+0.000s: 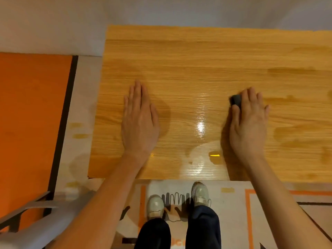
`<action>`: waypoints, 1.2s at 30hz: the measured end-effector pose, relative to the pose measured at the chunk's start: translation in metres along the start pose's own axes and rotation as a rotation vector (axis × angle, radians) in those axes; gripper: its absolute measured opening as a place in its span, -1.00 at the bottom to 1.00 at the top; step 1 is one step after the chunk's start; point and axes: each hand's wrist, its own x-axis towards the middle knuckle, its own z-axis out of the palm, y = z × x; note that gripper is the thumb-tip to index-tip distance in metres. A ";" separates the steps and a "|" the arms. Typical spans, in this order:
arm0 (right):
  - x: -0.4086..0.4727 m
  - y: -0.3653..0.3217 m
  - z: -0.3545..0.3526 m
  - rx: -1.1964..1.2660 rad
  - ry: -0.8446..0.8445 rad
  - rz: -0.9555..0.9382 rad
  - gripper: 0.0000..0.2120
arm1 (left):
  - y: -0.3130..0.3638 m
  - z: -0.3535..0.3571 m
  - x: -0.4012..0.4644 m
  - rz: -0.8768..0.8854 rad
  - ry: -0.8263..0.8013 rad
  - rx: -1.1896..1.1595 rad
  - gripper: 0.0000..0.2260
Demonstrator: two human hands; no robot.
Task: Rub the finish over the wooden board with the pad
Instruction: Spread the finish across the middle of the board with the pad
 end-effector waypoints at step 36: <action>-0.060 -0.030 0.019 -0.016 -0.068 -0.328 -0.56 | -0.017 -0.023 -0.066 0.339 -0.227 0.040 -0.51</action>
